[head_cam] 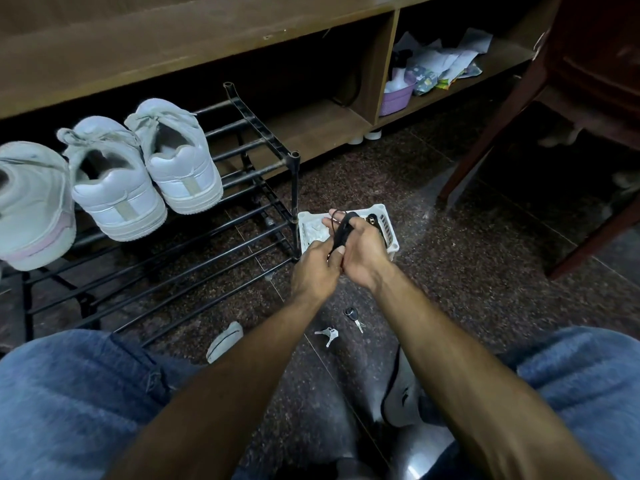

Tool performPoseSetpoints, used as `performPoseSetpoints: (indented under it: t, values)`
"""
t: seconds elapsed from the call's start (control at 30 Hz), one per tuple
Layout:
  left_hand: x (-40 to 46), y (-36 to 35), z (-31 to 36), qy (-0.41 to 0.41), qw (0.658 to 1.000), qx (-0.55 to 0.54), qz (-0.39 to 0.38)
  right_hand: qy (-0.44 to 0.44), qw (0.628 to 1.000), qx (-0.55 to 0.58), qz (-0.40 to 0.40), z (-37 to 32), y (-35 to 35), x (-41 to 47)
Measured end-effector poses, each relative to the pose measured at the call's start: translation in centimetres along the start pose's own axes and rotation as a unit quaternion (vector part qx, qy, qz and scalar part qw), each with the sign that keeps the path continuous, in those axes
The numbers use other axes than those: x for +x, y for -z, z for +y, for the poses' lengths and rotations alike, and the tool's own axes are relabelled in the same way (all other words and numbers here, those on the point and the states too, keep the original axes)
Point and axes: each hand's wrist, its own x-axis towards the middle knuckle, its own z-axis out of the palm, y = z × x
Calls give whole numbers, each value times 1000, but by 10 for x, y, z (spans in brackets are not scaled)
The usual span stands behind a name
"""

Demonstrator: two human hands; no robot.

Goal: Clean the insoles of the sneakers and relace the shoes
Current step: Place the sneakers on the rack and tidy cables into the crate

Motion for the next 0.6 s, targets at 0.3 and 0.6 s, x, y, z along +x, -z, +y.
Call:
performPoseSetpoints:
  t: [0.3,0.6]
  values:
    - [20,-11,-10,162,986,-20,12,-61,994,-54,67,24,26,21]
    - [52,-62,-50,147,976,-124,-101,-54,943,-279,171,47,78,102]
